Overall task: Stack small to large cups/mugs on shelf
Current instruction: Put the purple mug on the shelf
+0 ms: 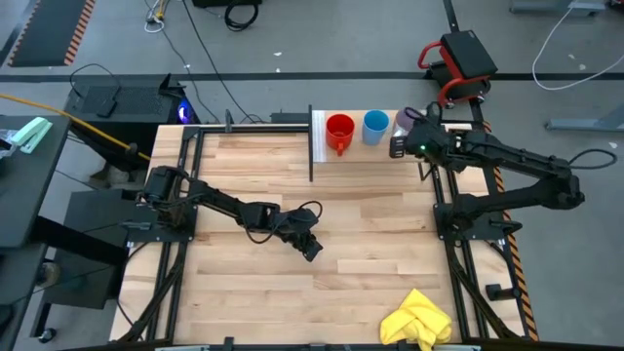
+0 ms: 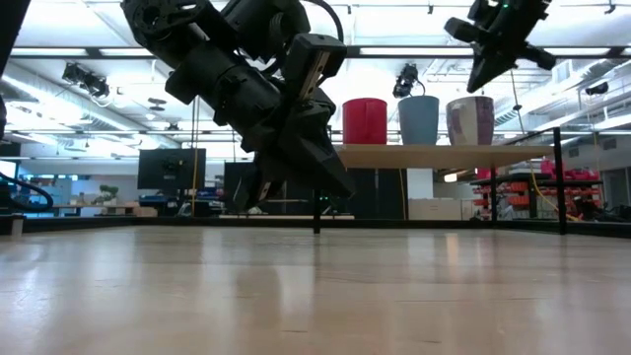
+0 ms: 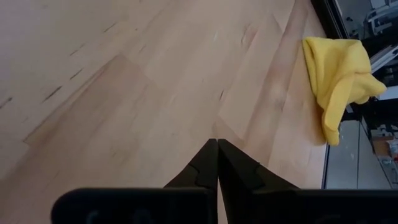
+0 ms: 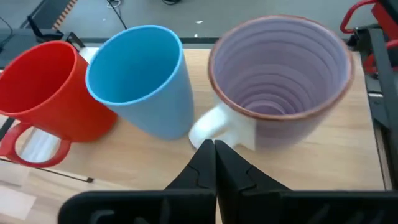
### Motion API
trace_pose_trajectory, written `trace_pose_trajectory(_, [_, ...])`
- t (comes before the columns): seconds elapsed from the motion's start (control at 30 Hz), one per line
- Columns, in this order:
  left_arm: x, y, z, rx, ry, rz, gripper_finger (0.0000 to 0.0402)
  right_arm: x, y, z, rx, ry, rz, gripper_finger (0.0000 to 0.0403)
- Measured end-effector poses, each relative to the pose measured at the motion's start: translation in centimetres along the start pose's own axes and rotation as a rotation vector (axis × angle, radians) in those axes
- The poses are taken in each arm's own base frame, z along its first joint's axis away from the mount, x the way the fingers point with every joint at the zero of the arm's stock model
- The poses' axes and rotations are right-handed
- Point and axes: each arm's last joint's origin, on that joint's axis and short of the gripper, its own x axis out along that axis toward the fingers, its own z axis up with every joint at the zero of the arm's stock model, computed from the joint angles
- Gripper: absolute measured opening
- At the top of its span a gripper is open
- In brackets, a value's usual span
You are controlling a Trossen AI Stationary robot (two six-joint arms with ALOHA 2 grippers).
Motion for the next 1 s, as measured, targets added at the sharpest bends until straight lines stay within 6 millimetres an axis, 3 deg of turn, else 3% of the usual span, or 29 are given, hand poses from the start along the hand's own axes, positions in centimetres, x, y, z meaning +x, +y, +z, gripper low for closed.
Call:
trace_pose_trajectory(0.5, [0.0,0.1,0.2,-0.007,-0.001,0.0,0.0016,2.0,1.7,1.0,-0.02,-0.016,0.058,0.0])
trace_pose_trajectory(0.77, [0.0,0.1,0.1,-0.008,0.018,-0.014,0.002,4.0,2.3,0.8,-0.059,0.041,0.01,0.0])
trace_pose_trajectory(1.0, [0.0,0.1,0.1,-0.013,0.017,-0.013,0.0023,4.2,2.1,0.4,-0.085,0.078,-0.032,0.0])
